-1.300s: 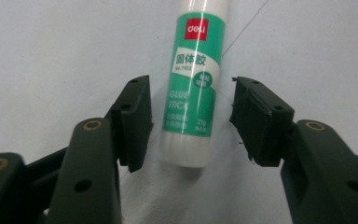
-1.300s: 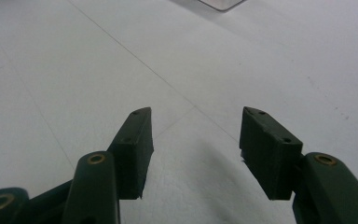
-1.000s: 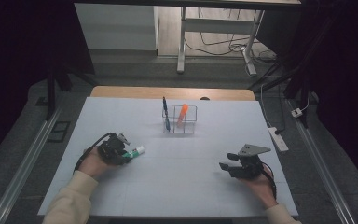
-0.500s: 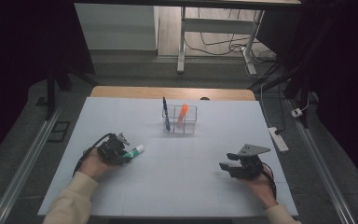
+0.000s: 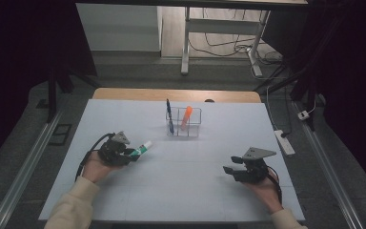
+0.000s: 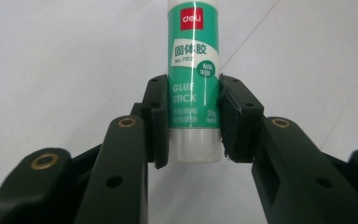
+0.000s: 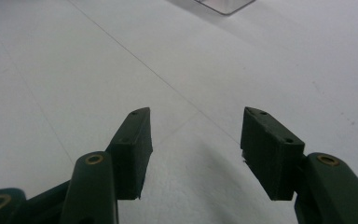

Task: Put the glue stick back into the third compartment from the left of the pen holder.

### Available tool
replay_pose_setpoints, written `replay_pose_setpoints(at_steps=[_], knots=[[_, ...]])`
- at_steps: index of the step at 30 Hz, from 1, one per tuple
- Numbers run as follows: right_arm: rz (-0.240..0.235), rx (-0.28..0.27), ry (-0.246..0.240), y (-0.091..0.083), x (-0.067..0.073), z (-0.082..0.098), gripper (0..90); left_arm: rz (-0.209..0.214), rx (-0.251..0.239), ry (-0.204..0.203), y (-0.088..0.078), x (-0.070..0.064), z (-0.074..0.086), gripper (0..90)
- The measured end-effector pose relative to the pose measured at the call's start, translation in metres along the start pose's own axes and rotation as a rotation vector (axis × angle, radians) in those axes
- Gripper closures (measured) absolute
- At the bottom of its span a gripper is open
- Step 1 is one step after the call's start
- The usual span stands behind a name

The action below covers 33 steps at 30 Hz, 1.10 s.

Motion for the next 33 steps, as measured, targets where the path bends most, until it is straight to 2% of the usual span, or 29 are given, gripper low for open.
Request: replay_pose_setpoints(at_steps=[3, 12, 19, 33], knots=[[-0.002, 0.000, 0.001, 0.000, 0.001, -0.001, 42.4, -0.005, -0.035, 0.004, 0.000, -0.003, -0.004, 65.9], [-0.017, -0.012, 0.010, 0.002, 0.004, -0.005, 41.7, 0.018, -0.117, 0.022, 0.004, -0.016, -0.017, 65.8], [-0.028, -0.020, 0.015, 0.004, 0.007, -0.008, 41.5, 0.023, -0.137, 0.047, 0.010, -0.025, -0.023, 65.8], [-0.093, -0.048, 0.063, 0.015, 0.021, -0.019, 39.2, 0.046, -0.170, 0.080, 0.022, -0.040, -0.038, 65.9]])
Point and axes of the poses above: each handheld gripper's, and its own axes: y roughly forward along the jaws, z roughly out of its underside, x roughly to its left, the point moved 6 cm from there along y, roughly forward along the jaws, and after that the axes turned 2 degrees about z, right-handed, at the moved point
